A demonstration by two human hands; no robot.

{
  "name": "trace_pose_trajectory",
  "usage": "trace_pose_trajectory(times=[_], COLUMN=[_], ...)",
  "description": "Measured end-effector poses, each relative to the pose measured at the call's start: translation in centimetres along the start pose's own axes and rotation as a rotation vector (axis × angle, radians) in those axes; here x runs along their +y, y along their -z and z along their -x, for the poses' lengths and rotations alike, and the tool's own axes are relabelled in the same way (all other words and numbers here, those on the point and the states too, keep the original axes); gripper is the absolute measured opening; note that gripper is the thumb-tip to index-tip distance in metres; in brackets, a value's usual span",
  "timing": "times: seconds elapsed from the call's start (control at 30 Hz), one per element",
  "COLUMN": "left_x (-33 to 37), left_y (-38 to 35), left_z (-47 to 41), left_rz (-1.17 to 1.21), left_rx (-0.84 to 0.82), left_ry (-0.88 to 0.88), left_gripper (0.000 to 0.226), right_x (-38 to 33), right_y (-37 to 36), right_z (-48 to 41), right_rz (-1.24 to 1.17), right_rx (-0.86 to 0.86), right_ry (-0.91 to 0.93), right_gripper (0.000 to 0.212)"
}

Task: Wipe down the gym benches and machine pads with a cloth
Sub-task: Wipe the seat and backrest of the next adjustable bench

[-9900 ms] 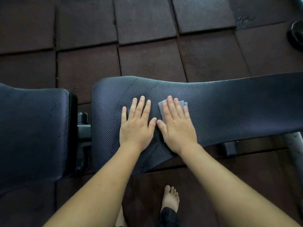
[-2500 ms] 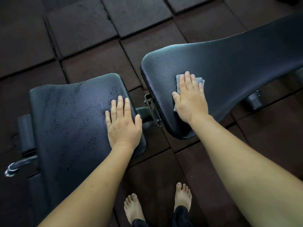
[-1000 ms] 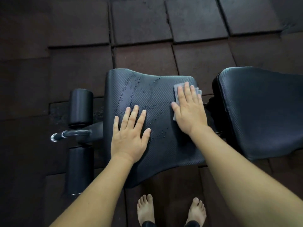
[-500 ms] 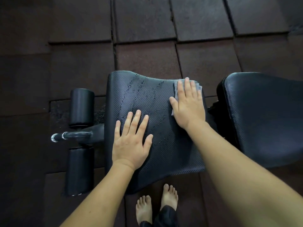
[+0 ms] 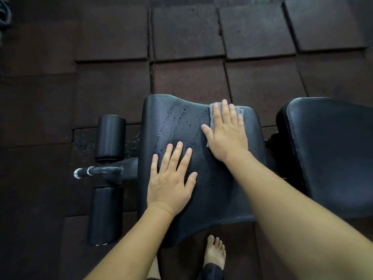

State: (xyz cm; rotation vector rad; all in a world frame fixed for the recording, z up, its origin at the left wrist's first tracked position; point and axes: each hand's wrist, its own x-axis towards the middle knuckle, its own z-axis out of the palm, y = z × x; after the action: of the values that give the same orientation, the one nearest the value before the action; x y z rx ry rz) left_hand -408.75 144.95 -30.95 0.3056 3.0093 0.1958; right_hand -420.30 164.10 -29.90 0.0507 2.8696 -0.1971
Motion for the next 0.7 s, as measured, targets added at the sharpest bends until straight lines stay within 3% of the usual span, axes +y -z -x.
trace_pose_trajectory(times=[0.23,0.5,0.7], left_x=[-3.3,-11.3,-12.5], left_y=[1.7,2.4,2.1], left_z=[-1.0,-4.5,-3.8], left_rz=[0.166,0.184,0.332], left_rx=[-0.045,-0.072,-0.120], left_ry=[-0.023,-0.035,0.020], left_gripper=[0.066,0.070,0.074], right_x=[-0.6,-2.8,-5.0], right_y=[-2.5,0.0,-2.4], right_z=[11.2,-0.9,9.0], right_rz=[-0.025,0.001,-0.026], right_rx=[-0.017,0.013,-0.009], right_ry=[0.047,-0.013,0.080], right_gripper=[0.079,0.076,0.079])
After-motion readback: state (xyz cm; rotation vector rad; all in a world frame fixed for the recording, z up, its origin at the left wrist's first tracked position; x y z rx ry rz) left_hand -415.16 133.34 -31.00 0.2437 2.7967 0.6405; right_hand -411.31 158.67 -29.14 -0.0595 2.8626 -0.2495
